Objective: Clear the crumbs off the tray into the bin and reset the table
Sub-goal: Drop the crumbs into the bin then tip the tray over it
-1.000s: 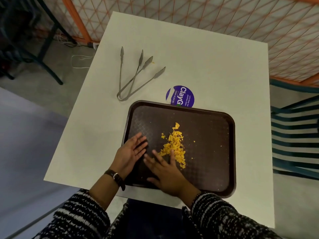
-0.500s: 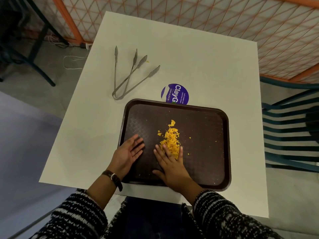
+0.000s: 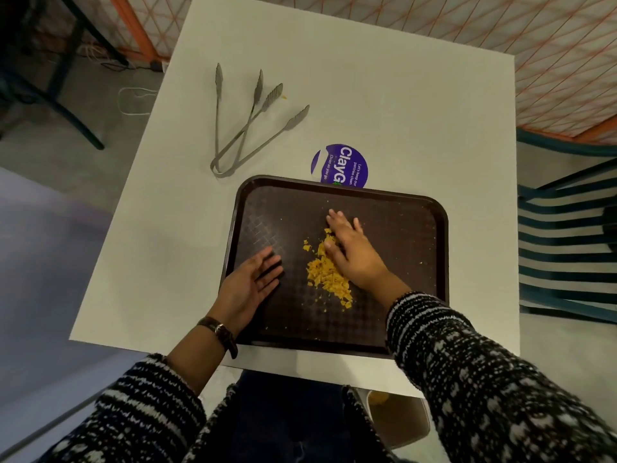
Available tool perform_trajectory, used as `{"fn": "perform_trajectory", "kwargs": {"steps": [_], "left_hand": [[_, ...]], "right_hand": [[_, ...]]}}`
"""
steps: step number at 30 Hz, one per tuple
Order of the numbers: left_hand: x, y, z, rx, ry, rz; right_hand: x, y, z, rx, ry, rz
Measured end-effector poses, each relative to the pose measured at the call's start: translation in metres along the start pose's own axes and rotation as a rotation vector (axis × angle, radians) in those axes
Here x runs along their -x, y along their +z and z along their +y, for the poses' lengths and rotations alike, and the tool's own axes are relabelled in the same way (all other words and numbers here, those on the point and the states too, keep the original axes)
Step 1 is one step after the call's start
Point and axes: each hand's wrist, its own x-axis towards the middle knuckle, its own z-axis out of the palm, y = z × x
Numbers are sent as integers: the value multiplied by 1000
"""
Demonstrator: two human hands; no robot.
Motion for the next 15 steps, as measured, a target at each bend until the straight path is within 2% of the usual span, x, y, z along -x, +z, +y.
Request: {"fn": "perform_trajectory", "kwargs": {"steps": [3,6,12,15], "left_hand": [[-1,-1,0,-12,7,5],[-4,1,-1,-42,19,10],[-16,31,-11,-257,172,25],[-27,47,-21,-545,356,30]], "right_hand": [[13,8,-4,-40,-92,-68],[28,15,-11,-202,-83,-30],[64,33,-22,-476,229,413],[81,43,-25,-483,351,474]]}}
